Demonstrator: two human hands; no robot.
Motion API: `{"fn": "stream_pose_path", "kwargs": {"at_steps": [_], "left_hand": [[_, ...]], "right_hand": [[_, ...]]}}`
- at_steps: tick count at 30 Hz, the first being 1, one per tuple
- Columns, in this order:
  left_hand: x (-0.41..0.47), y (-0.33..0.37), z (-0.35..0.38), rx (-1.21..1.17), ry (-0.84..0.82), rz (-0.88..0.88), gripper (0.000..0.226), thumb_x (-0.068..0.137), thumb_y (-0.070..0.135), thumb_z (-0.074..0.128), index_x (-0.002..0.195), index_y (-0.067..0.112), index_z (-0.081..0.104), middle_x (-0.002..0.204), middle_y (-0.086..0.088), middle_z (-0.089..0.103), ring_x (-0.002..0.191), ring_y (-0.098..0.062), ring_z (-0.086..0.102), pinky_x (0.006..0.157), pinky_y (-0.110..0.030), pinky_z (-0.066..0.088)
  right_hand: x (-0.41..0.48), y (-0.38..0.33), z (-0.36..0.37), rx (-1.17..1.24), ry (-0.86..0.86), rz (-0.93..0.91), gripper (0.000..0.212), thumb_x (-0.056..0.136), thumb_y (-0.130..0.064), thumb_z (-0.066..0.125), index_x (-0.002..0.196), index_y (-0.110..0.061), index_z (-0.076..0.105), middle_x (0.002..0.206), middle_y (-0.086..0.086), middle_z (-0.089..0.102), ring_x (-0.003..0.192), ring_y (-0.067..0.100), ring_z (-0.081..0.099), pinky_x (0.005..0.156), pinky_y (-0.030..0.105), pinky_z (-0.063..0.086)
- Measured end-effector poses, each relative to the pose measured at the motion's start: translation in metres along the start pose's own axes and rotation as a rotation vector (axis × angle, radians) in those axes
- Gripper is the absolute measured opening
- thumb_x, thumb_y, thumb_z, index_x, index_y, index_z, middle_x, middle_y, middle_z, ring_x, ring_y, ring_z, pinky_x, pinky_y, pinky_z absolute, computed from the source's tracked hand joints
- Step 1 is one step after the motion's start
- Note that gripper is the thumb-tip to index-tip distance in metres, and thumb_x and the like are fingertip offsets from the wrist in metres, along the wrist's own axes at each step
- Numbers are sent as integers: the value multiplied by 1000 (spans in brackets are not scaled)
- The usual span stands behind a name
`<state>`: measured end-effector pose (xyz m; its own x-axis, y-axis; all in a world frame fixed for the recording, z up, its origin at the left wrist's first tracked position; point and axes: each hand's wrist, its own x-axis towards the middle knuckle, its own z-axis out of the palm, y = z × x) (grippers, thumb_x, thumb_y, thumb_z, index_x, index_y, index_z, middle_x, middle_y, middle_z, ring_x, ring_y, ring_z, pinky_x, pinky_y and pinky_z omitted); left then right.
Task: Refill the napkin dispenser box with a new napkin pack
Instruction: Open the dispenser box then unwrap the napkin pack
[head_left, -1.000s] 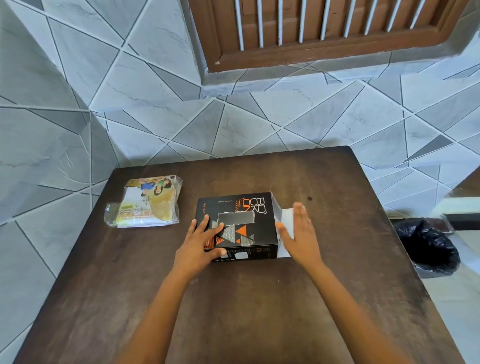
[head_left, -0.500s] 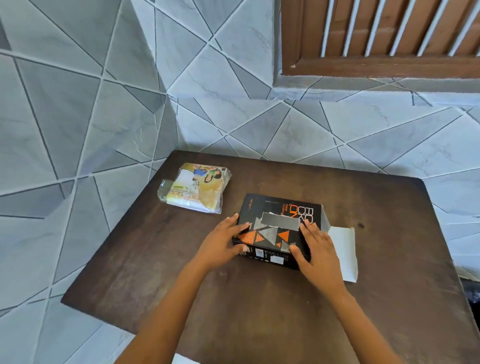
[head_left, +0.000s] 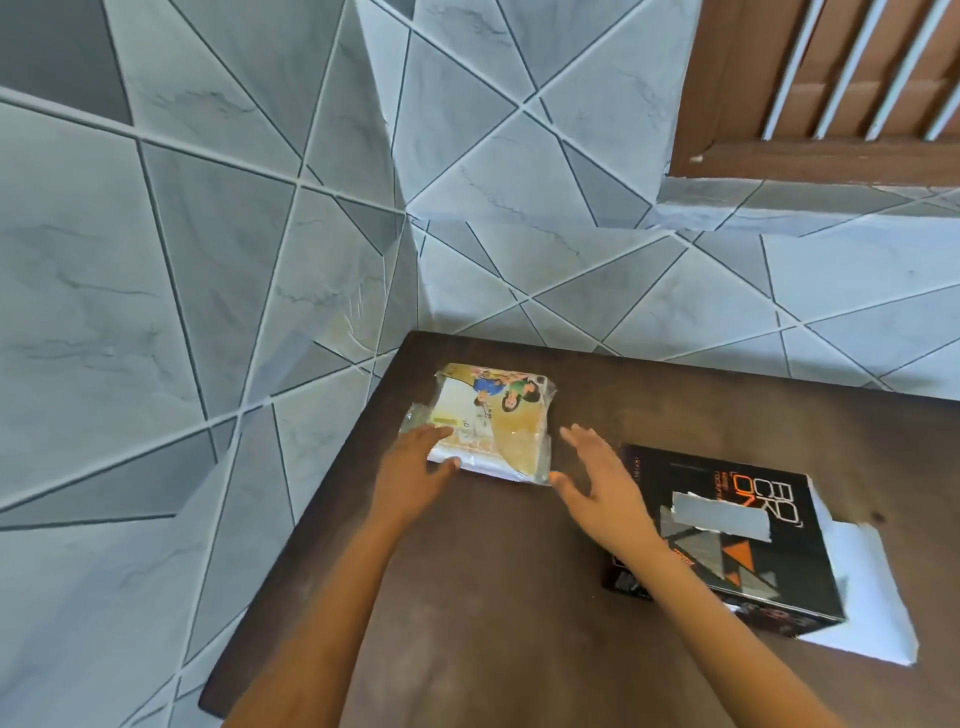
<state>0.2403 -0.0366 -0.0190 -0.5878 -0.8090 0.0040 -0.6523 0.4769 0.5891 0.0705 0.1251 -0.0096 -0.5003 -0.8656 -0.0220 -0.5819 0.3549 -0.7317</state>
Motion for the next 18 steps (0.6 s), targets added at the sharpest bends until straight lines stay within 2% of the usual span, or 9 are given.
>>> {"fn": "stream_pose_path", "kwargs": {"at_steps": [2, 6, 11, 18], "left_hand": [[30, -12, -13, 61, -11, 24, 44, 87, 27, 60, 129, 17, 52, 139, -8, 50, 130, -26, 44, 109, -35, 33], [84, -30, -24, 106, -121, -10, 49, 90, 31, 54, 136, 16, 43, 141, -10, 48, 128, -29, 47, 106, -41, 37], [118, -49, -5, -58, -332, -100, 48, 89, 29, 57, 136, 22, 45, 141, -10, 48, 123, -28, 52, 103, -42, 44], [87, -63, 13, -68, -283, -76, 45, 90, 29, 54, 134, 23, 47, 137, -7, 52, 118, -27, 55, 99, -41, 46]], "right_hand": [[26, -9, 28, 82, -28, 120, 61, 90, -29, 52, 143, -18, 23, 155, 4, 20, 143, 20, 14, 116, 38, 18], [66, -12, 62, 218, 44, 390, 73, 89, -24, 55, 145, -13, 10, 156, 8, 15, 143, 25, 16, 117, 41, 20], [79, -7, 84, 103, -20, 399, 68, 89, -23, 52, 145, -17, 14, 153, 6, 23, 138, 25, 29, 110, 40, 32], [57, -9, 103, 290, 110, 484, 60, 87, -16, 55, 141, -22, 29, 143, 7, 43, 127, 25, 45, 106, 41, 40]]}}
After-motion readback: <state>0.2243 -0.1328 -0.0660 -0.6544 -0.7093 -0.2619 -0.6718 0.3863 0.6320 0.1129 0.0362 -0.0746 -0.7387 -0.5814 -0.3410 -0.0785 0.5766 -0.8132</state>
